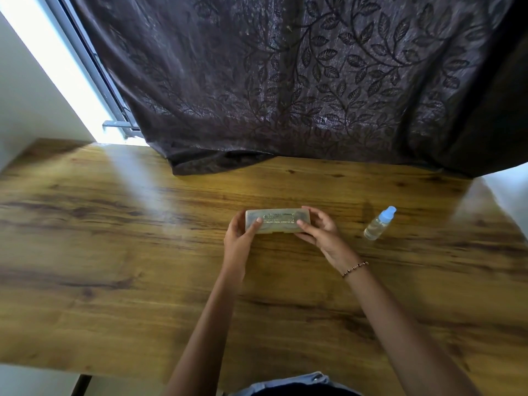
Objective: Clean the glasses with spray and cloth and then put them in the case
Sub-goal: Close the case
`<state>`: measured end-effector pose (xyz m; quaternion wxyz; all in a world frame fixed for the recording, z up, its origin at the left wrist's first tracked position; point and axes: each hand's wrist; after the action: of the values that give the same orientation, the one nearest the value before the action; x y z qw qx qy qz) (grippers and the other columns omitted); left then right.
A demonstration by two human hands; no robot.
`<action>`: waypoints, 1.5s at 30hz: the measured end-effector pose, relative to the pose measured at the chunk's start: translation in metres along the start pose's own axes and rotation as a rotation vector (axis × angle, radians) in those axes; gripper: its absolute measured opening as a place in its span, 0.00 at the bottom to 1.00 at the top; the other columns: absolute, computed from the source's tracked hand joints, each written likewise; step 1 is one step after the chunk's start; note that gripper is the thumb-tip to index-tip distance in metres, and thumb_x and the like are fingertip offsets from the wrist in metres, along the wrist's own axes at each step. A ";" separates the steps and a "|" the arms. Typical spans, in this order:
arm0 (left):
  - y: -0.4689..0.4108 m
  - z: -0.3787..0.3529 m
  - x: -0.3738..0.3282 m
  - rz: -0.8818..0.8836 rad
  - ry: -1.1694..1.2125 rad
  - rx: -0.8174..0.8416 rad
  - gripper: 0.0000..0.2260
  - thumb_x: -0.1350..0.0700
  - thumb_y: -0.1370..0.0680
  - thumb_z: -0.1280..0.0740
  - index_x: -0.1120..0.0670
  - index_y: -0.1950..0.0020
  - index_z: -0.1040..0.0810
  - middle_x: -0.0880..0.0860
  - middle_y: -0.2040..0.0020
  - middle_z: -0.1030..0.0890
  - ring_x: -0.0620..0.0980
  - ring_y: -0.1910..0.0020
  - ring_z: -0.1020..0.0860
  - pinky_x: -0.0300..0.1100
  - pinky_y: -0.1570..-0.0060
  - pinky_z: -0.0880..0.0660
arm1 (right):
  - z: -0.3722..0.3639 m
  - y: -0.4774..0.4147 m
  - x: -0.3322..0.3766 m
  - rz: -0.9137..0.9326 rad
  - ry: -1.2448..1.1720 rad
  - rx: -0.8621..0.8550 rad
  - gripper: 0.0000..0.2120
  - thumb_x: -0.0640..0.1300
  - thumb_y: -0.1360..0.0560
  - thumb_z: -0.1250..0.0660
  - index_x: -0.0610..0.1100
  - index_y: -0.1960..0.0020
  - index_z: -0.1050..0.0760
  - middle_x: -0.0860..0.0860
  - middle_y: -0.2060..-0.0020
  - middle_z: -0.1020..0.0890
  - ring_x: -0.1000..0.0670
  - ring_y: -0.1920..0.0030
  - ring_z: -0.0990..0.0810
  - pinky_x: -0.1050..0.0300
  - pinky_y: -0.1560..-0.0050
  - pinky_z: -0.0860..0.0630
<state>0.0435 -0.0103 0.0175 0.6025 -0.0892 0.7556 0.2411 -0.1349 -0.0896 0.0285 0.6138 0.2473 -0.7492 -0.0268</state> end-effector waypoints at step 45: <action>-0.058 -0.073 -0.015 0.041 -0.366 -0.175 0.20 0.51 0.30 0.25 0.58 0.42 0.23 0.51 0.47 0.20 0.47 0.50 0.22 0.40 0.48 0.25 | 0.029 -0.031 0.014 0.078 0.357 -0.546 0.20 0.46 0.29 0.26 0.39 0.40 0.23 0.48 0.51 0.17 0.53 0.57 0.18 0.65 0.59 0.22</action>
<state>0.0084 -0.0973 0.0284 0.7147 -0.0803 0.6113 0.3301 -0.1531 -0.1295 0.0235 0.7796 0.0455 -0.6040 -0.1592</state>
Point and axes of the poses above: each hand's wrist, its own y-axis away from the middle knuckle, its own z-axis out of the back of the hand, x = y × z
